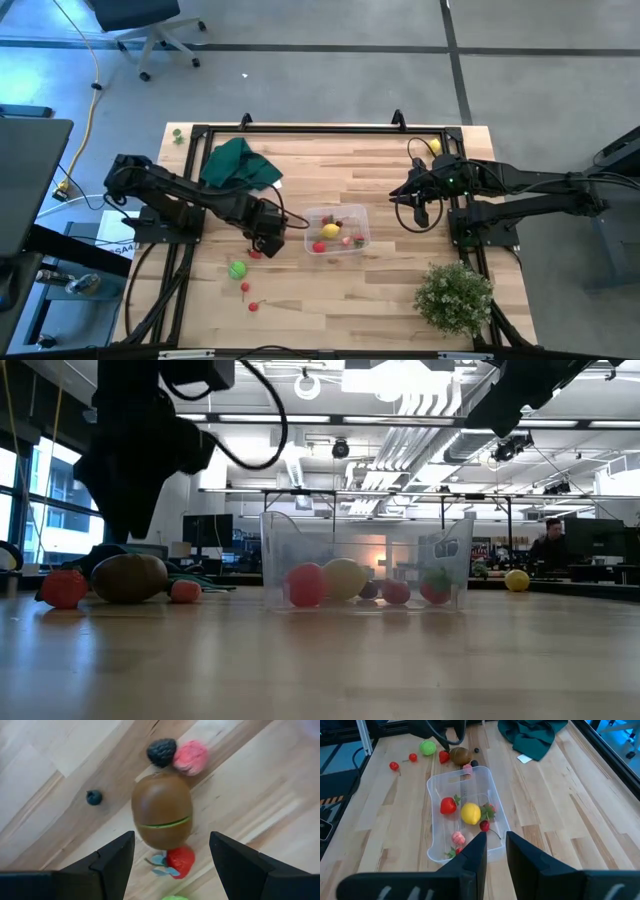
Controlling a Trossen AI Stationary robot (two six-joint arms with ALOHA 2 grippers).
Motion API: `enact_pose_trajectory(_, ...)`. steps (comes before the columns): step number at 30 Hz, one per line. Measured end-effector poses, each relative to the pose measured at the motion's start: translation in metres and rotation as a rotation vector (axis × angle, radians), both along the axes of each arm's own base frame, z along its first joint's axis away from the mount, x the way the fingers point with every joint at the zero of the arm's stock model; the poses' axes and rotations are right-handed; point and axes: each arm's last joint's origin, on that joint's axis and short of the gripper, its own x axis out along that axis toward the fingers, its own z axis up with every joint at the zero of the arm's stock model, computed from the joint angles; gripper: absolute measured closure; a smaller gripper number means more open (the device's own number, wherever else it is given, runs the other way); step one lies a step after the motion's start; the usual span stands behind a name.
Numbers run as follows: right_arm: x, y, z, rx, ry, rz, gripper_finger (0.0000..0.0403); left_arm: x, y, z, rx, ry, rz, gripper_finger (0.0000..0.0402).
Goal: Pick and placing Produce into tupperware
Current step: Put the brown kiwi into the transparent bin
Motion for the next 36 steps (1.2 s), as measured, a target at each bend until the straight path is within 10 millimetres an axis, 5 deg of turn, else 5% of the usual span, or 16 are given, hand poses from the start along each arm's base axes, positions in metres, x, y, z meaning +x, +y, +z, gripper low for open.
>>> enact_pose_trajectory(36,0.000,0.000,0.000,0.000,-0.001,0.000,0.0340,0.021,-0.001,-0.038,0.023,0.058,-0.062,0.0153)
